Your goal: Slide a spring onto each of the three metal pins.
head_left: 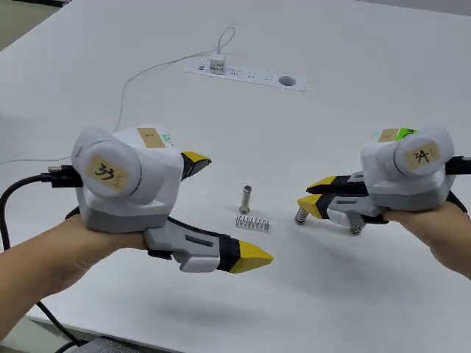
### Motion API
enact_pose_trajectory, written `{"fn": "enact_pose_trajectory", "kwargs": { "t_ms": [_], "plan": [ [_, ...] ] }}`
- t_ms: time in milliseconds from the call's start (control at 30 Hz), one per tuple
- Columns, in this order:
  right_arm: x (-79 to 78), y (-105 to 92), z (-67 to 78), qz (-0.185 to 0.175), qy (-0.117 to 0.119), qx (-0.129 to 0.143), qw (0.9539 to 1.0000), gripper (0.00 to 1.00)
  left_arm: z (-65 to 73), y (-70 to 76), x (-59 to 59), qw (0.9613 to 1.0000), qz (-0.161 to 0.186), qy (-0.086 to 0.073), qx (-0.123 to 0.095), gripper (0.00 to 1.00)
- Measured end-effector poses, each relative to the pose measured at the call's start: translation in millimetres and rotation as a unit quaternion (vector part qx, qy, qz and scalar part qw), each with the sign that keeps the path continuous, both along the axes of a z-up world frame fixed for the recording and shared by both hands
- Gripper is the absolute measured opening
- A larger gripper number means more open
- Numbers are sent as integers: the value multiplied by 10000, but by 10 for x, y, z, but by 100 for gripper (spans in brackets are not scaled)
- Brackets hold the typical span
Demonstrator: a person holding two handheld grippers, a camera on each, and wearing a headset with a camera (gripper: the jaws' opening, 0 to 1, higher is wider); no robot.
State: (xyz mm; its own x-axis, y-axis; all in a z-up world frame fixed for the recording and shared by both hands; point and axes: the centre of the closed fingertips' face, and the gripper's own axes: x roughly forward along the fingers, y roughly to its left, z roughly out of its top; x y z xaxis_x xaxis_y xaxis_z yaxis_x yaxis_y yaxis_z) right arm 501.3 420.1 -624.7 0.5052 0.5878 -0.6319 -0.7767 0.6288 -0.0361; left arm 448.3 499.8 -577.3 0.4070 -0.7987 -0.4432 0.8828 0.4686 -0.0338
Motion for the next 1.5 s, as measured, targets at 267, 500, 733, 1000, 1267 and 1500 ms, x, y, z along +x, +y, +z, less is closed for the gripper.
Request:
{"fn": "enact_pose_trajectory", "kwargs": {
  "t_ms": [267,500,733,1000,1267,1500],
  "plan": [
    [-94,234,149,322,-166,162,9992,15,20,-5,-16,10000,-16,-16,-26,100],
    [-210,459,-2,685,-52,-2,9976,15,25,23,-26,10000,5,-27,-23,100],
    [-246,587,-219,895,72,-286,9956,15,8,87,-24,10000,53,-11,1,100],
    [-227,648,-432,957,179,-654,9931,15,3,124,-4,9999,102,0,-12,100],
    [-207,647,-560,954,310,-829,9915,15,-8,148,3,9999,139,11,-6,100],
    [-226,643,-617,998,380,-914,9901,15,-7,161,4,9999,151,10,-12,100]
  ]
}}
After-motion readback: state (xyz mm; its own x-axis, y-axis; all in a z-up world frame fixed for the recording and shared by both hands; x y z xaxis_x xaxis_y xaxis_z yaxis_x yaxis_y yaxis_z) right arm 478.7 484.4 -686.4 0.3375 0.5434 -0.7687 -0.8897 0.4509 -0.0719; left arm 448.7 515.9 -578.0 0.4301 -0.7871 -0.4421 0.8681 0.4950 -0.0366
